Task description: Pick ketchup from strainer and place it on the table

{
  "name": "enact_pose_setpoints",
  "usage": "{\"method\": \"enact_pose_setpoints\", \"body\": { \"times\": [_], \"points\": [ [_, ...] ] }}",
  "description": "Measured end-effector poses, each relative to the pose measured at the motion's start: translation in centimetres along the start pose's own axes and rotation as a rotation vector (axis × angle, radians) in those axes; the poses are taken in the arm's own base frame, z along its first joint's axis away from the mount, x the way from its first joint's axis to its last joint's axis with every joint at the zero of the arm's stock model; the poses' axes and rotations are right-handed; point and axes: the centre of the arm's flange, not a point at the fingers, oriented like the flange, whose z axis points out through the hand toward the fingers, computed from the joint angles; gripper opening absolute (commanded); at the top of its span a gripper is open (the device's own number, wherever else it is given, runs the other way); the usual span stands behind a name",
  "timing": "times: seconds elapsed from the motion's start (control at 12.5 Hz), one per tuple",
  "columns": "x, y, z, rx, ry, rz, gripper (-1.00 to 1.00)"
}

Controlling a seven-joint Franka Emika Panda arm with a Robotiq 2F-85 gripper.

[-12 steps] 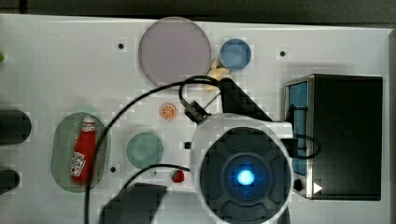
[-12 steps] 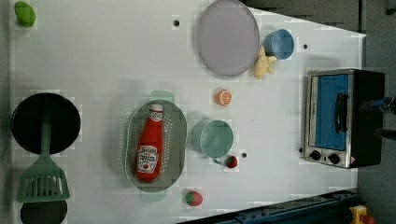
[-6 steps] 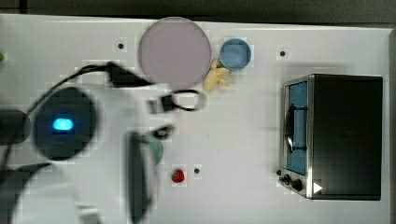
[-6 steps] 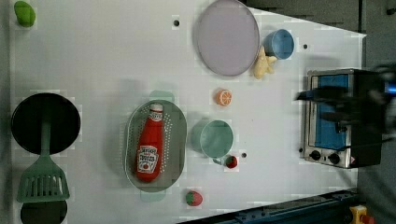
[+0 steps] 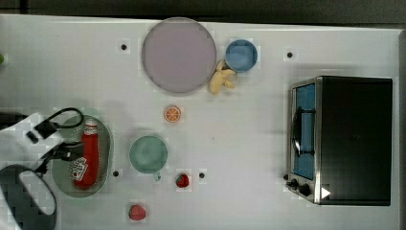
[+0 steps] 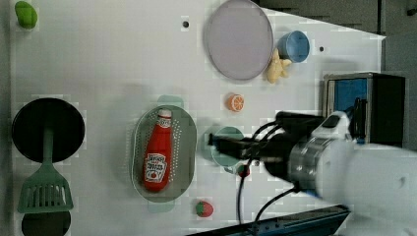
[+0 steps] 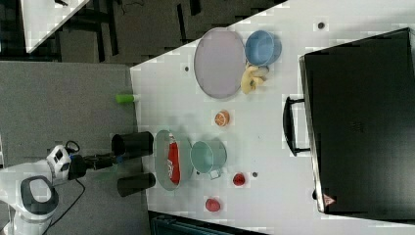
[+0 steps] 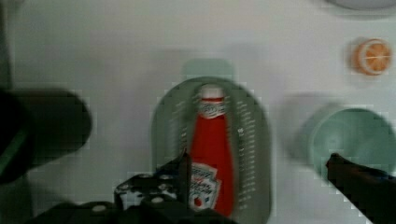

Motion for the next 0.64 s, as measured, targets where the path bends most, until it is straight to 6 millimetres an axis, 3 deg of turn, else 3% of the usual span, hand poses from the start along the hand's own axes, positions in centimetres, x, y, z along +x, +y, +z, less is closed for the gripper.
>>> {"method": "enact_pose_setpoints", "body": {
  "times": [0.32, 0.64],
  "points": [
    [-3.2, -3.9, 4.4, 0.018, -0.050, -0.121, 1.00],
    [-3.9, -2.9, 11.7, 0.002, -0.116, -0.141, 1.00]
  ]
}}
